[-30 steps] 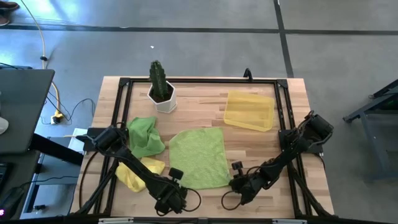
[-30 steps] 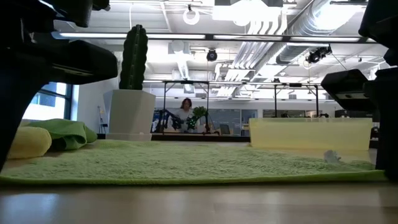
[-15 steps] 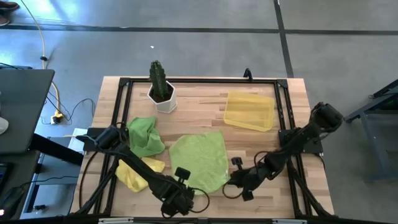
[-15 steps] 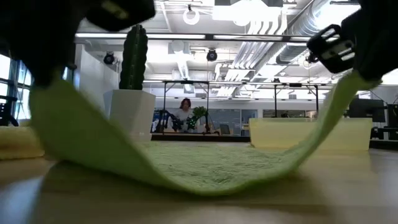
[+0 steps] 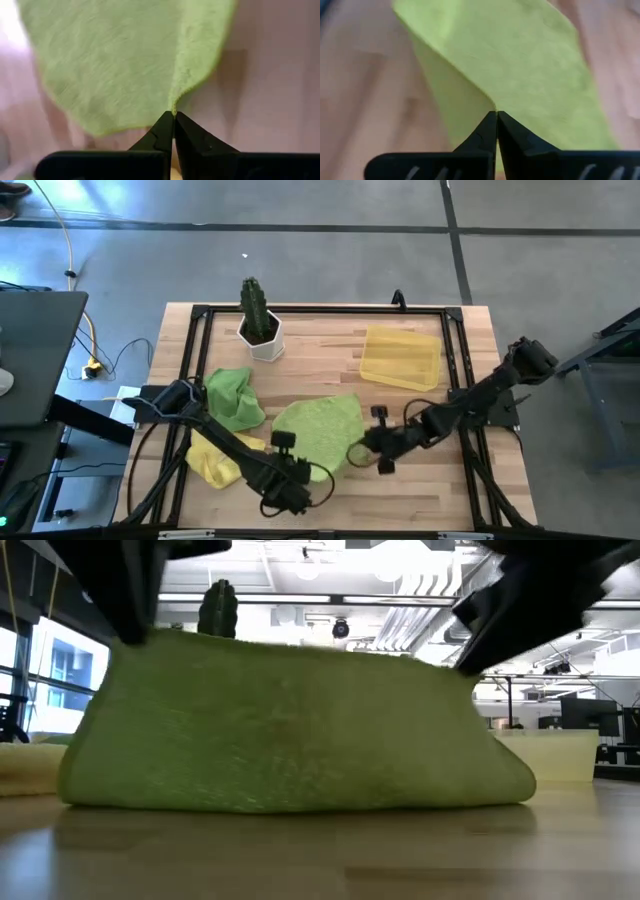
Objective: Roll microfiber towels into tight, uniform cylinder then place into a basket
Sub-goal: Fold the light green microfiber cloth
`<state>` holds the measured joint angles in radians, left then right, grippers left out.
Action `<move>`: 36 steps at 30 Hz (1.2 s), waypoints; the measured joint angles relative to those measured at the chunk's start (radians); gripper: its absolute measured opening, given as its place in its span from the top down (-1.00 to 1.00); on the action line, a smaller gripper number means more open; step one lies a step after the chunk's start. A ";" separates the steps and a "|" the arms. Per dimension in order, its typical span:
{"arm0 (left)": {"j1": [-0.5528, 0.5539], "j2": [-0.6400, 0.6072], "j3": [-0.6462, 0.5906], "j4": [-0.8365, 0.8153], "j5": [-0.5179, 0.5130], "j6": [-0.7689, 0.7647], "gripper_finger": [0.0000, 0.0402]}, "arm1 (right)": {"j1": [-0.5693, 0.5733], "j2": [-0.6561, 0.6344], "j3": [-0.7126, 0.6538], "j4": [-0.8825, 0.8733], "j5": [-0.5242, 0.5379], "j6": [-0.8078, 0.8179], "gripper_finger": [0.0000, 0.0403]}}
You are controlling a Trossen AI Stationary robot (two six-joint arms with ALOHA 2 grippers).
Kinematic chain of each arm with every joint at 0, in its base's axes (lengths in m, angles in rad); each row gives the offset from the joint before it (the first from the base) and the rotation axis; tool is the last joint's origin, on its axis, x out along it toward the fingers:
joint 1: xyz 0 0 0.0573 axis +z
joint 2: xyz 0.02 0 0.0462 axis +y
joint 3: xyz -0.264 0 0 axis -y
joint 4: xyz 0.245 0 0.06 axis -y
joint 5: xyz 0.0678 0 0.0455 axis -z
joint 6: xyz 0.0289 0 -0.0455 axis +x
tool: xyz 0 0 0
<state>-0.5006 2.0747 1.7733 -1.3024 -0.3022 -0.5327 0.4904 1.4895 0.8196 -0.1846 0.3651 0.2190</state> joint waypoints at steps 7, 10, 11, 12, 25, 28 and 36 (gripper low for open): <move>0.078 -0.001 -0.039 -0.017 -0.085 -0.129 0.98 | -0.144 0.000 0.000 -0.071 0.002 -0.022 1.00; 0.111 -0.001 -0.051 -0.027 -0.091 -0.150 0.98 | -0.195 0.000 0.000 -0.088 -0.007 -0.020 1.00; 0.121 -0.001 -0.056 -0.024 -0.091 -0.157 0.98 | -0.211 0.000 0.000 -0.091 -0.018 -0.022 1.00; 0.131 -0.001 -0.060 -0.031 -0.091 -0.165 0.98 | -0.225 0.000 0.000 -0.091 -0.038 -0.028 1.00; 0.240 -0.001 -0.061 -0.078 -0.052 -0.225 0.98 | -0.355 0.050 0.000 -0.089 -0.068 -0.091 1.00; 0.258 -0.001 -0.061 -0.130 -0.052 -0.247 0.98 | -0.385 0.059 0.000 -0.090 -0.018 -0.121 1.00; 0.284 -0.001 -0.061 -0.194 -0.061 -0.277 0.98 | -0.434 0.061 0.000 -0.060 -0.002 -0.216 1.00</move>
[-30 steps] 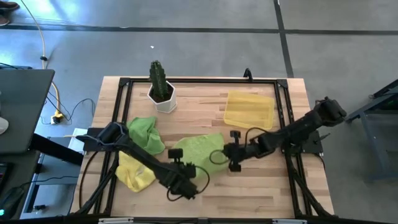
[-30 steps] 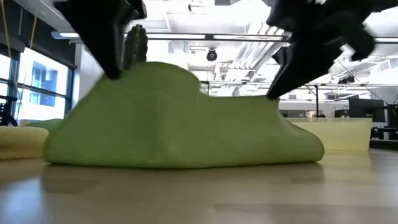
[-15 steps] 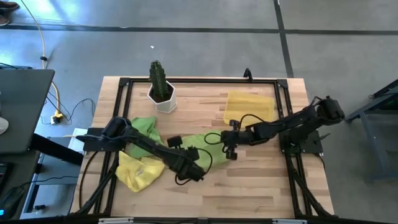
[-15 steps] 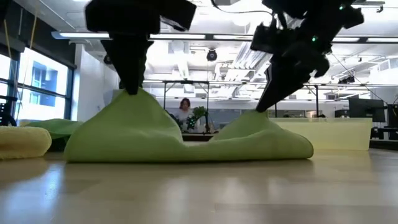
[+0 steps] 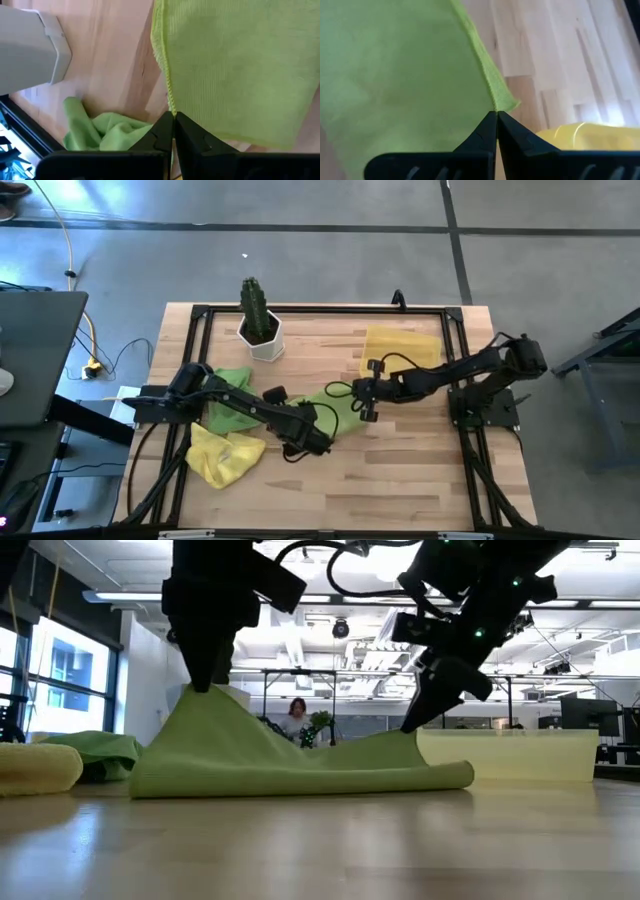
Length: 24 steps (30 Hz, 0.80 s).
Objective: Roll microfiber towels into tight, uniform cylinder then place into a basket
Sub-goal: Fold the light green microfiber cloth
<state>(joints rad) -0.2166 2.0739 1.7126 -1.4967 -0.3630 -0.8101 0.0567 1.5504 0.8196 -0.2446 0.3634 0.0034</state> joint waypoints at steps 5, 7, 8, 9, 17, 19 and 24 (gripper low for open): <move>0.024 0.000 0.000 0.005 -0.001 -0.024 0.98 | -0.048 0.019 0.000 0.066 -0.022 -0.013 1.00; 0.033 0.000 0.000 0.005 0.010 -0.039 0.98 | -0.064 0.038 0.000 0.087 -0.072 -0.023 1.00; 0.036 0.000 0.001 0.008 0.017 -0.043 0.98 | -0.070 0.047 0.000 0.090 -0.100 -0.027 1.00; 0.036 0.000 0.001 0.009 0.021 -0.043 0.98 | -0.074 0.059 0.000 0.086 -0.111 -0.030 1.00; 0.036 0.000 0.001 0.016 0.019 -0.043 0.98 | -0.083 0.108 0.000 0.098 -0.111 -0.042 0.97; 0.036 0.000 0.001 0.018 0.015 -0.043 0.98 | -0.083 0.108 0.000 0.107 -0.109 -0.072 0.89; 0.036 0.000 0.001 0.027 0.008 -0.043 0.98 | -0.083 0.099 0.000 0.115 -0.074 -0.133 0.54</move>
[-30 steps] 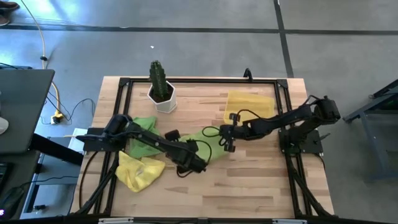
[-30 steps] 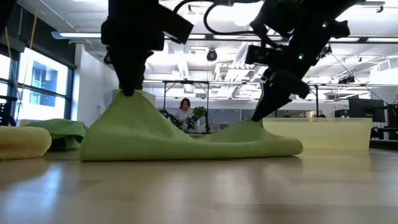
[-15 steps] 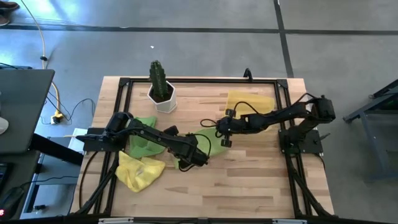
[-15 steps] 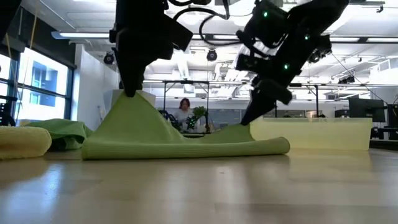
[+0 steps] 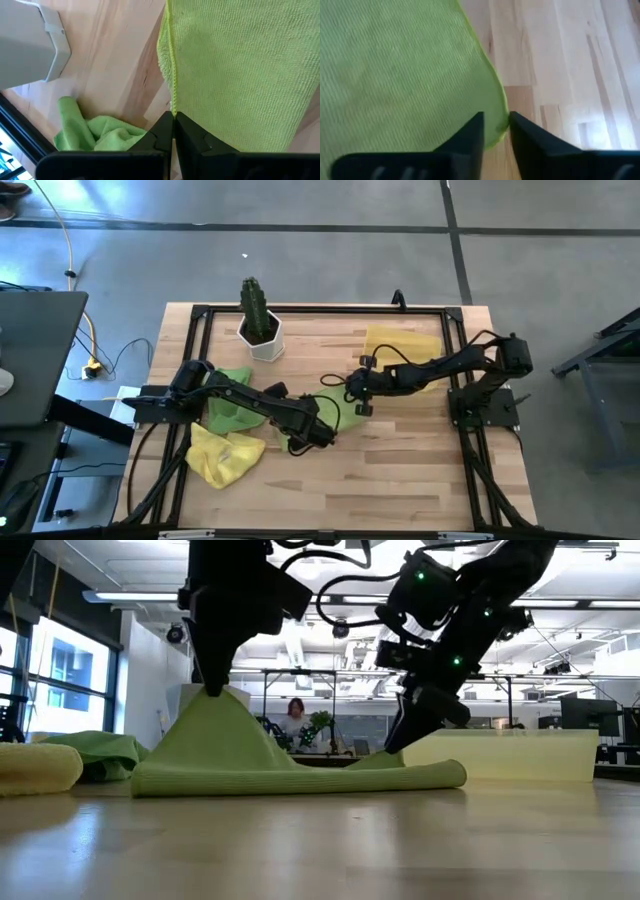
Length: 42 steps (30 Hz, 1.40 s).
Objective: Roll microfiber towels into tight, uniform cylinder then place into a basket
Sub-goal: Fold the light green microfiber cloth
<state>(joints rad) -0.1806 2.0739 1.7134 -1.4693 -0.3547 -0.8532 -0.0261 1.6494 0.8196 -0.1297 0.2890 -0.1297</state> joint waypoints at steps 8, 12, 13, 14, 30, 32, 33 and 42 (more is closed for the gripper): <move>0.000 0.000 0.000 0.001 -0.013 0.000 0.98 | 0.000 -0.015 0.000 -0.009 -0.075 0.066 0.24; 0.000 0.000 -0.003 0.005 -0.035 0.018 0.98 | 0.000 0.016 0.000 -0.003 -0.090 0.084 0.24; 0.000 0.000 -0.012 0.012 -0.041 0.025 0.98 | 0.000 0.024 0.000 -0.004 -0.091 0.089 0.24; 0.000 0.000 -0.025 0.014 -0.043 0.027 0.98 | 0.000 0.032 0.000 -0.001 -0.093 0.097 0.24; 0.003 0.000 -0.177 0.087 -0.018 0.027 0.81 | 0.000 0.067 0.000 0.017 -0.100 0.104 0.24; 0.003 0.000 -0.182 0.082 -0.015 0.026 0.71 | 0.000 0.067 0.000 0.018 -0.100 0.104 0.24; 0.003 0.000 -0.182 0.080 -0.015 0.027 0.65 | 0.000 0.067 0.000 0.017 -0.099 0.104 0.24; 0.004 0.000 -0.181 0.010 -0.004 0.057 0.35 | 0.013 0.003 0.000 -0.055 -0.124 0.198 0.24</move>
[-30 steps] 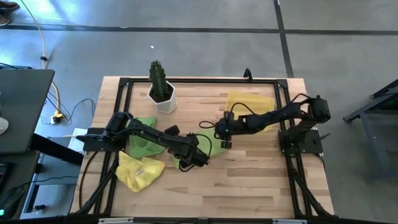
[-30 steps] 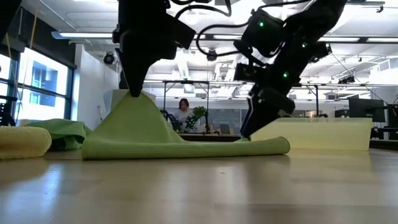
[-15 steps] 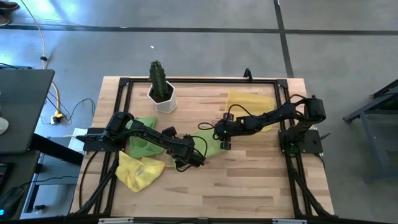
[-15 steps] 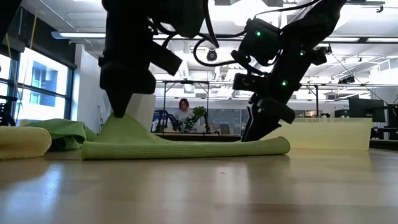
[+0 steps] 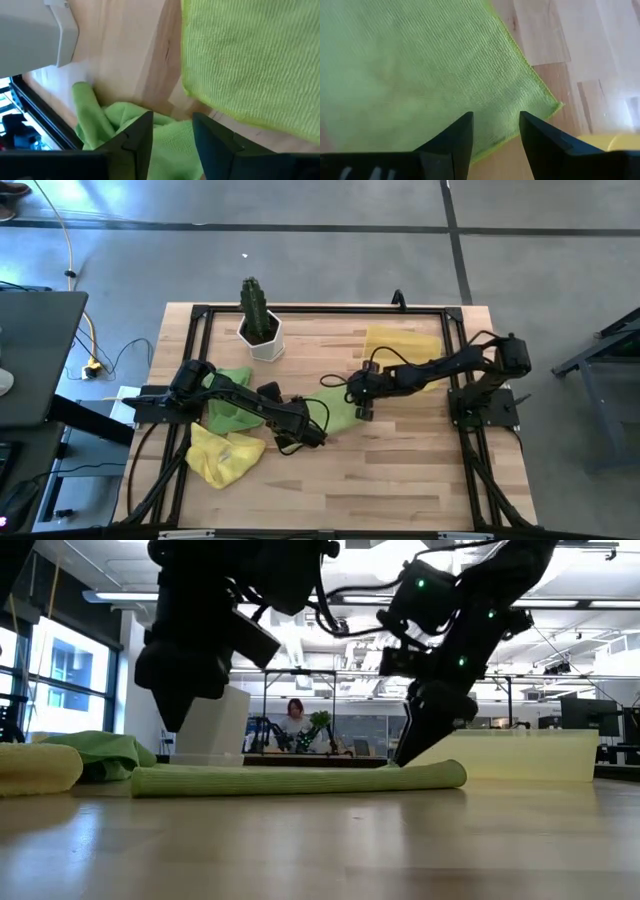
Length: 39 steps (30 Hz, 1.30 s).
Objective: Roll microfiber towels into tight, uniform cylinder then place into a basket
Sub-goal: Fold the light green microfiber cloth, then roll the light green microfiber cloth
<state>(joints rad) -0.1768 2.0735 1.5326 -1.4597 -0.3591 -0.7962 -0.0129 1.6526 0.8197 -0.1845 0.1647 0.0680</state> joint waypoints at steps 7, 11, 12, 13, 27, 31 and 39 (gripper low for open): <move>-0.007 0.000 0.000 0.121 0.058 0.155 0.41 | 0.100 -0.015 0.000 -0.010 -0.104 0.133 0.24; -0.015 0.000 0.000 0.268 0.083 0.250 0.46 | 0.166 -0.004 0.000 -0.019 -0.020 0.159 0.24; -0.015 0.000 0.000 0.297 0.089 0.262 0.46 | 0.178 -0.004 0.000 -0.023 0.011 0.160 0.24; -0.015 0.000 0.000 0.320 0.092 0.267 0.47 | 0.186 -0.004 0.000 -0.027 0.041 0.160 0.24; -0.048 -0.007 -0.124 0.586 0.255 0.180 0.51 | 0.196 -0.003 0.000 -0.096 0.117 0.145 0.24; -0.056 -0.005 -0.125 0.737 0.334 0.179 0.52 | 0.184 -0.003 0.000 -0.087 0.134 0.067 0.24; -0.042 0.002 -0.126 0.994 0.401 0.296 0.53 | 0.123 -0.012 0.000 -0.047 0.303 -0.085 0.24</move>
<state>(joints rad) -0.2190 2.0758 1.4061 -0.4654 0.0416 -0.4998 0.1105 1.6401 0.8200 -0.2318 0.4675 -0.0166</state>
